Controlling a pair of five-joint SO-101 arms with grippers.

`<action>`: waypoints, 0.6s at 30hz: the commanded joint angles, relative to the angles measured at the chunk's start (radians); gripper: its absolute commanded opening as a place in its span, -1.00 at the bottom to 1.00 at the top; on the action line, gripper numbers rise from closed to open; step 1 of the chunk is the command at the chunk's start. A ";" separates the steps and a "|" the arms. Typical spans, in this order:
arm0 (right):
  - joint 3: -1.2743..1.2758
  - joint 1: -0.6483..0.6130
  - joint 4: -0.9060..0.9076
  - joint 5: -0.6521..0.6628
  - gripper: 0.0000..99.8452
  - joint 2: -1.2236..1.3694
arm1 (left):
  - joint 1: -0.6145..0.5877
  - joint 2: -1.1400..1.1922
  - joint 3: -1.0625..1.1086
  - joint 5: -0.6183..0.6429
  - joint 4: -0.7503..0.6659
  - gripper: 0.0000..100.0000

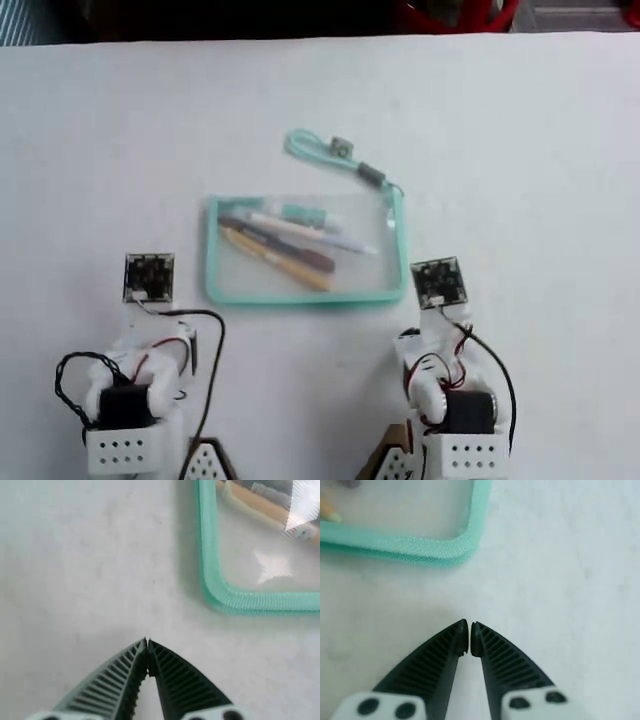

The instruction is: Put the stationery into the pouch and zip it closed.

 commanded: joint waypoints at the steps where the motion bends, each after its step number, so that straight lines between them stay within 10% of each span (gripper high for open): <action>1: 0.009 0.007 0.008 -0.135 -0.97 -0.007 | -0.004 -0.007 -0.003 0.005 0.005 -0.95; 18: 0.009 0.010 0.007 -0.150 -0.96 -0.007 | -0.004 -0.007 -0.003 0.005 0.005 -0.95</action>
